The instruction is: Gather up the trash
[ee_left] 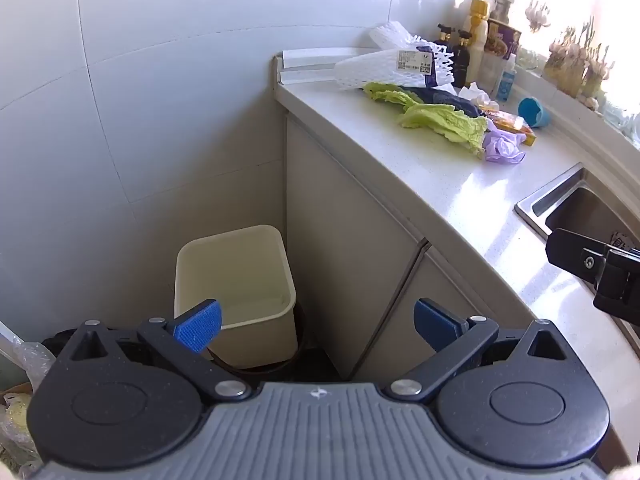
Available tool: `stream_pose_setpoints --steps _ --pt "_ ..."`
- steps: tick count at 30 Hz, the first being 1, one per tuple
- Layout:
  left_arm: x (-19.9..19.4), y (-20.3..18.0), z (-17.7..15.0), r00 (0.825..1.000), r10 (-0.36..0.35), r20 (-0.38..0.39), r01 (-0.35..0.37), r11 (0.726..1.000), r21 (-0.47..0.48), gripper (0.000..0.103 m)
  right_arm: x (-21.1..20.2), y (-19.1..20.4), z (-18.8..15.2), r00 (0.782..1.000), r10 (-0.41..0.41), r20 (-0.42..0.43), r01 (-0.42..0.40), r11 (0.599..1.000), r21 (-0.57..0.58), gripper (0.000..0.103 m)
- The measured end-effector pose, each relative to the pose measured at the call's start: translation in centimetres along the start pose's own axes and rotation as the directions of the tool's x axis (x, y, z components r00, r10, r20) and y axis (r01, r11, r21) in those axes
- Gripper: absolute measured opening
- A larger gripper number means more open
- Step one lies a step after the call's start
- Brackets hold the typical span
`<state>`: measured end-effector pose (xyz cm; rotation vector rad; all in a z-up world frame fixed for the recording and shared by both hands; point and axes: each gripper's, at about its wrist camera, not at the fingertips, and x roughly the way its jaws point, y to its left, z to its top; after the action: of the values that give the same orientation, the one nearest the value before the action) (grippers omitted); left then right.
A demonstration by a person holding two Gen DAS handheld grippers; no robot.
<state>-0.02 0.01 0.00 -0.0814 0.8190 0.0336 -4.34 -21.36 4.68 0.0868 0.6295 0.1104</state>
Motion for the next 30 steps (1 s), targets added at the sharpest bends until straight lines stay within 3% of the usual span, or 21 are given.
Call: stream_pose_setpoints --steps 30 --pt "-0.3 0.2 0.2 1.0 -0.014 0.002 0.014 1.0 0.0 0.103 0.3 0.3 0.0 1.0 0.022 -0.003 -0.022 1.0 -0.007 0.103"
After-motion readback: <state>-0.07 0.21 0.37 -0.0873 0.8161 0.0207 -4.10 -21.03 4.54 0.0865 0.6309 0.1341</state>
